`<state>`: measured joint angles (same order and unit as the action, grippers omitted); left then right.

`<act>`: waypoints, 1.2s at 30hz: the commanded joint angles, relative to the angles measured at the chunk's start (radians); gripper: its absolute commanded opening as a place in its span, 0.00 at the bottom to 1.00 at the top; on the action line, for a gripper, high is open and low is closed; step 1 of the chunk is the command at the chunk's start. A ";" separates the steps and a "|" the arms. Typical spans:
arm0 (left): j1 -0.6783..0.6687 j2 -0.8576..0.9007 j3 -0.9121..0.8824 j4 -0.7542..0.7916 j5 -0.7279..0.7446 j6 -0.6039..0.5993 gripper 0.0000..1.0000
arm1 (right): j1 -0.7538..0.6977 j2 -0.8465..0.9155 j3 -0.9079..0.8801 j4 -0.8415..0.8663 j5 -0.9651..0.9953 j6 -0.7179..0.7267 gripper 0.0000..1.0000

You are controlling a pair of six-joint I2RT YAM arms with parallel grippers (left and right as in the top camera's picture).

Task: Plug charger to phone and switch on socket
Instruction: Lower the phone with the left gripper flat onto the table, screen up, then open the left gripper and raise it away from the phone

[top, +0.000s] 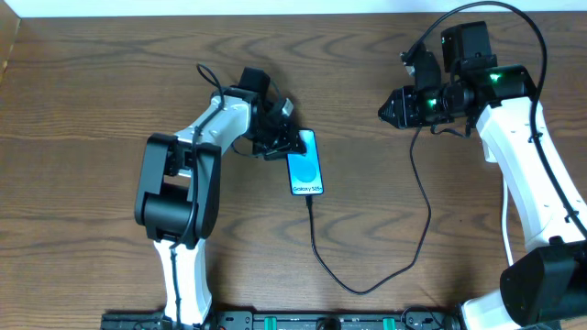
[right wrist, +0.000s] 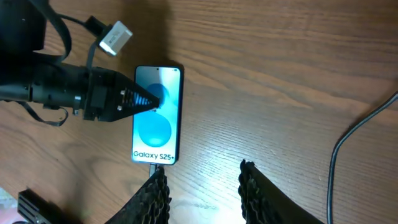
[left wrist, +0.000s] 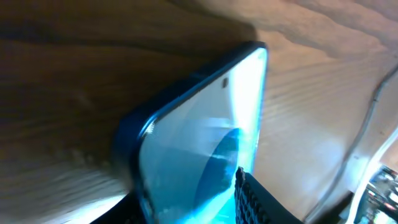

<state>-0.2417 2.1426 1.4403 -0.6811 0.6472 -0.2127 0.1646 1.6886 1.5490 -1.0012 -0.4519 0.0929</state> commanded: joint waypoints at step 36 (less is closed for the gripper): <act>0.090 -0.719 0.047 -0.134 -0.376 0.021 0.98 | 0.006 -0.007 -0.007 0.002 0.031 -0.020 0.38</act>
<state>-0.1524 1.4605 1.4826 -0.8051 0.2813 -0.2016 0.1646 1.6886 1.5490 -1.0008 -0.4252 0.0898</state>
